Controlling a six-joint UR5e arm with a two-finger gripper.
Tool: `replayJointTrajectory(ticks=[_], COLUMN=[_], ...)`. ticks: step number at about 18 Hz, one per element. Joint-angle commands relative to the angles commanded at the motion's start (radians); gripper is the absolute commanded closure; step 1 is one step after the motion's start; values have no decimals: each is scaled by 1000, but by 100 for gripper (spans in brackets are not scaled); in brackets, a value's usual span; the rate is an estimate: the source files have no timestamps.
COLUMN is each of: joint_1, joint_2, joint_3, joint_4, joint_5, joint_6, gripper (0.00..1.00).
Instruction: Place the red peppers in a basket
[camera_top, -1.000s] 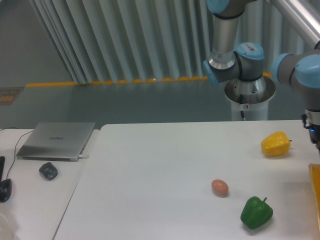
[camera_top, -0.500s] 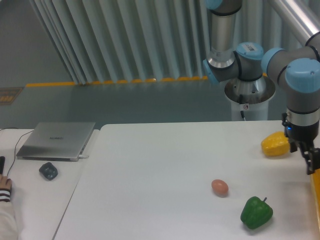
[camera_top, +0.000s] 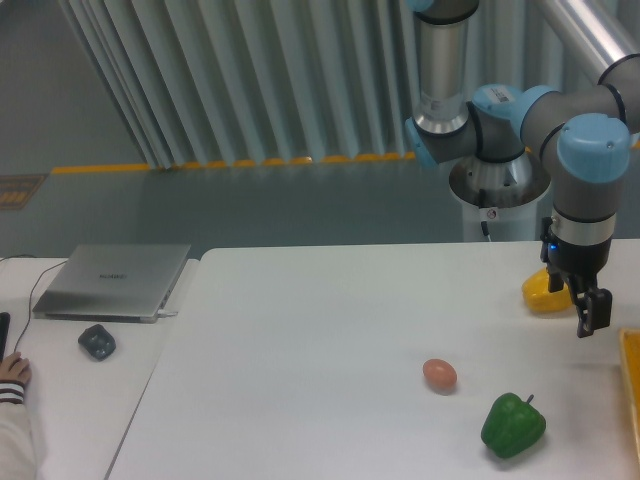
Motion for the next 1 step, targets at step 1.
replayJointTrajectory(ticks=[1], joint_1=[-2], joint_2=[0], joint_3=[0], joint_4=[2], joint_5=[0], joint_6=[0], gripper=[0])
